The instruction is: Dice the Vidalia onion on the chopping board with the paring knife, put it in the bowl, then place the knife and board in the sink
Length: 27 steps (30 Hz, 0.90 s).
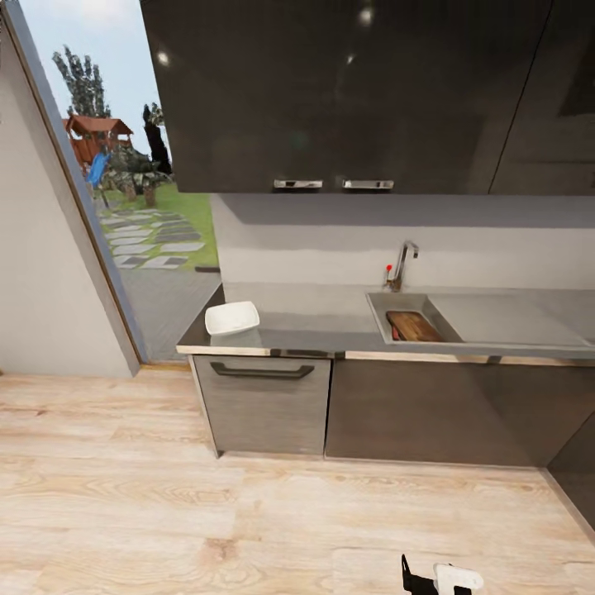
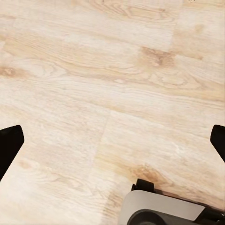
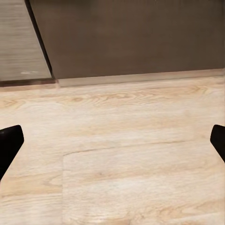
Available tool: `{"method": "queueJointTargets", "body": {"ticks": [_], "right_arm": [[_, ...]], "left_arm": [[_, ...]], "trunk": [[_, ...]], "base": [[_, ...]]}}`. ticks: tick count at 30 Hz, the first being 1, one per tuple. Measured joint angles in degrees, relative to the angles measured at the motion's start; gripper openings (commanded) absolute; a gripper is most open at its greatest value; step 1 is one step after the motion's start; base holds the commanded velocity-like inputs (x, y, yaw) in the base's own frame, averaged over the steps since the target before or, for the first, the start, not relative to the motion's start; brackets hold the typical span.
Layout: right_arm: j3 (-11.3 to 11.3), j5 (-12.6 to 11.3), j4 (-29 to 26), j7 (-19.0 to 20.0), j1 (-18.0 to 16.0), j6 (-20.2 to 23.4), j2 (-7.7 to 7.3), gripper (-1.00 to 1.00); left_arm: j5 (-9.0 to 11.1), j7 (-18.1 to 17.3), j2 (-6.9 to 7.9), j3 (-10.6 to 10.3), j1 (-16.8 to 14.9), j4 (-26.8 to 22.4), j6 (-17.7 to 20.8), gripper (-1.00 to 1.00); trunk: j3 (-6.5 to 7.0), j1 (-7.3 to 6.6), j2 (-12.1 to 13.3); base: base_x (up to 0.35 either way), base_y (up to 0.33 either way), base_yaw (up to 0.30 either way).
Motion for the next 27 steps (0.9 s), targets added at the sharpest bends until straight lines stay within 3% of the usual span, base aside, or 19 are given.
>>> {"method": "queueJointTargets", "body": {"ticks": [19,27], "right_arm": [[0.0,0.01,0.0,-0.03,0.0,0.0,0.02,1.0],[0.01,0.0,-0.02,-0.04,0.01,0.0,0.03,1.0]], "left_arm": [[0.0,0.0,0.0,0.0,0.0,-0.02,0.02,1.0],[-0.01,0.0,0.0,0.0,-0.01,0.0,0.02,1.0]], "trunk": [[1.21,0.0,0.01],[1.31,0.0,0.01]], "base": [[0.0,0.0,-0.001],[0.0,0.0,-0.21]]}}
